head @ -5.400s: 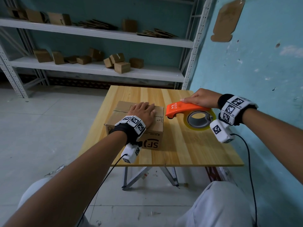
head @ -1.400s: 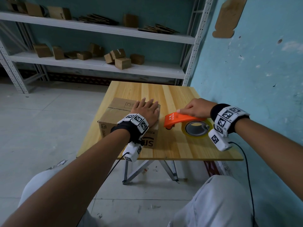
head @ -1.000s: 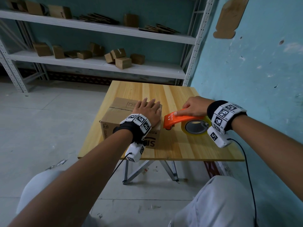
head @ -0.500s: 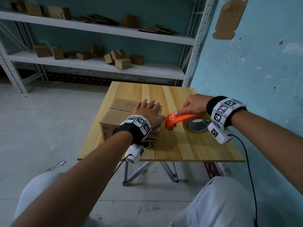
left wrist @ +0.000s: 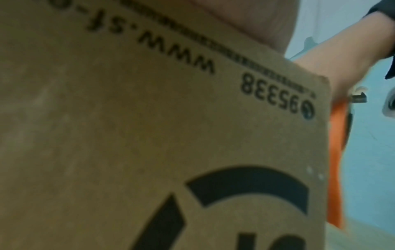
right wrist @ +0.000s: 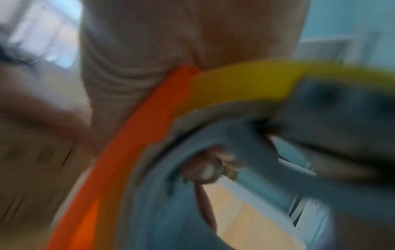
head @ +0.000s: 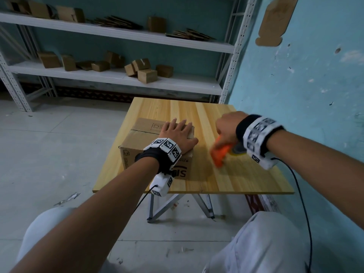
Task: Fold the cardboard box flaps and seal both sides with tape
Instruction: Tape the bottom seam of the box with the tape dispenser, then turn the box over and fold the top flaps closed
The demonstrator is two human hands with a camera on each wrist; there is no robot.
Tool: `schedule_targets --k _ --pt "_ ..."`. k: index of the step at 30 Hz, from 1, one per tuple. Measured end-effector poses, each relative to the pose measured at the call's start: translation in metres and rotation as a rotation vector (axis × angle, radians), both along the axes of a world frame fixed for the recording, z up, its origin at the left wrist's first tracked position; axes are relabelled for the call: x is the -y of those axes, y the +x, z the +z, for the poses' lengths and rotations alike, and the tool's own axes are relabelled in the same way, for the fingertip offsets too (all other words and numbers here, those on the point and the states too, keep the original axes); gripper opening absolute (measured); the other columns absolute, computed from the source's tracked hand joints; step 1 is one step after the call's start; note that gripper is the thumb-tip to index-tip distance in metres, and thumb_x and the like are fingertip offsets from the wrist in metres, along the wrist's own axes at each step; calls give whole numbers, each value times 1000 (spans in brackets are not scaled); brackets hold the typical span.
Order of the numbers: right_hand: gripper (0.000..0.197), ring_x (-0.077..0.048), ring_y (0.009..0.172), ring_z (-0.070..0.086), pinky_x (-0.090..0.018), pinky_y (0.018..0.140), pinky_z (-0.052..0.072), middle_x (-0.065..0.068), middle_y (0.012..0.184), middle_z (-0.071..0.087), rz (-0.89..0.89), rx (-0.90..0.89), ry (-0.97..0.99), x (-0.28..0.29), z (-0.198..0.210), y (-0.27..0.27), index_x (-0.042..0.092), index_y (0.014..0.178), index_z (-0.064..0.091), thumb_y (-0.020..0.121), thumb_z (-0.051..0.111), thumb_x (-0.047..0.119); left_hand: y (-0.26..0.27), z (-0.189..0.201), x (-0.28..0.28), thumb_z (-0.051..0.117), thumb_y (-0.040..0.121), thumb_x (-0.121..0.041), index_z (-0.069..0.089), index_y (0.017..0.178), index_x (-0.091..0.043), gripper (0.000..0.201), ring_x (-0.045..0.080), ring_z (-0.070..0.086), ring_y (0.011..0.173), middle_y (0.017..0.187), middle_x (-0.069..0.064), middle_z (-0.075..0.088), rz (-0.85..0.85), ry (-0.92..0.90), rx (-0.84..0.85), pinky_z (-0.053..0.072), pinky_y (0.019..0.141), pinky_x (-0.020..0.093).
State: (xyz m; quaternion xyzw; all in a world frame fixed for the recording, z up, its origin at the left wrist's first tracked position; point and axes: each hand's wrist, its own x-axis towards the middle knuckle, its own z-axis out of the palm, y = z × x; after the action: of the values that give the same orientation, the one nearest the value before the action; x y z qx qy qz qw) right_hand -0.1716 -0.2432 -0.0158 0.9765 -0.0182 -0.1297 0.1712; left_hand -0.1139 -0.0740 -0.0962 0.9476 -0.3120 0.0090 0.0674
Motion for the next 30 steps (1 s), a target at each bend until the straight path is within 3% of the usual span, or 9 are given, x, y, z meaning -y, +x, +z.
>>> schedule_targets --k 2,4,6,10,14,16,21,26,30 --pt "48 -16 59 56 -28 56 47 3 66 60 6 -30 -74 11 -16 -9 16 71 60 77 68 62 -1 0 0 28 93 -58 10 152 -25 70 27 0 148 161 -1 6 -11 -5 0 2 119 47" --pt "50 -16 60 56 -27 59 46 2 66 61 -122 2 182 30 -21 -12 17 71 65 78 64 67 0 0 0 28 93 -58 10 152 -24 70 27 0 148 161 -1 6 -16 0 6 2 119 47" --pt "52 -16 67 61 -26 60 42 1 72 65 -149 76 320 45 -14 -16 18 77 68 80 60 69 1 0 0 28 93 -59 10 152 -24 70 27 1 148 161 0 6 -16 5 5 3 119 47" --pt "57 -20 83 59 -29 68 40 -3 92 65 -191 191 248 63 -7 -20 22 98 66 88 42 72 -1 1 0 28 94 -58 11 152 -24 70 27 1 148 161 -1 6 -19 3 3 3 119 47" --pt "44 -24 89 56 -31 72 40 -12 110 63 -308 223 435 66 -15 -16 16 118 56 99 39 52 -1 2 0 28 94 -58 11 152 -24 69 27 1 148 161 -1 7 -11 2 0 2 119 46" --pt "38 -23 83 55 -30 66 39 -16 115 61 -342 167 499 59 -24 -17 13 129 42 102 40 39 -2 3 0 27 94 -59 11 152 -24 69 27 1 148 161 -1 7 -10 7 3 3 119 46" --pt "56 -19 64 52 -30 54 36 -7 86 56 -305 152 564 37 -62 -13 7 145 15 100 45 25 -2 4 0 27 94 -59 10 152 -24 70 27 1 148 161 -1 7 -12 30 -1 3 119 46" --pt "58 -31 107 60 -38 83 48 -18 131 57 -203 229 419 30 -87 -2 8 147 17 100 47 27 2 3 2 27 94 -60 9 152 -25 70 26 1 148 161 -2 7 -21 49 5 4 119 46" --pt "54 -30 118 54 -41 94 47 -15 136 52 -150 280 353 29 -90 3 13 145 27 99 50 30 8 1 4 26 94 -62 8 152 -27 71 24 1 148 161 -3 6 -48 50 16 4 119 46"
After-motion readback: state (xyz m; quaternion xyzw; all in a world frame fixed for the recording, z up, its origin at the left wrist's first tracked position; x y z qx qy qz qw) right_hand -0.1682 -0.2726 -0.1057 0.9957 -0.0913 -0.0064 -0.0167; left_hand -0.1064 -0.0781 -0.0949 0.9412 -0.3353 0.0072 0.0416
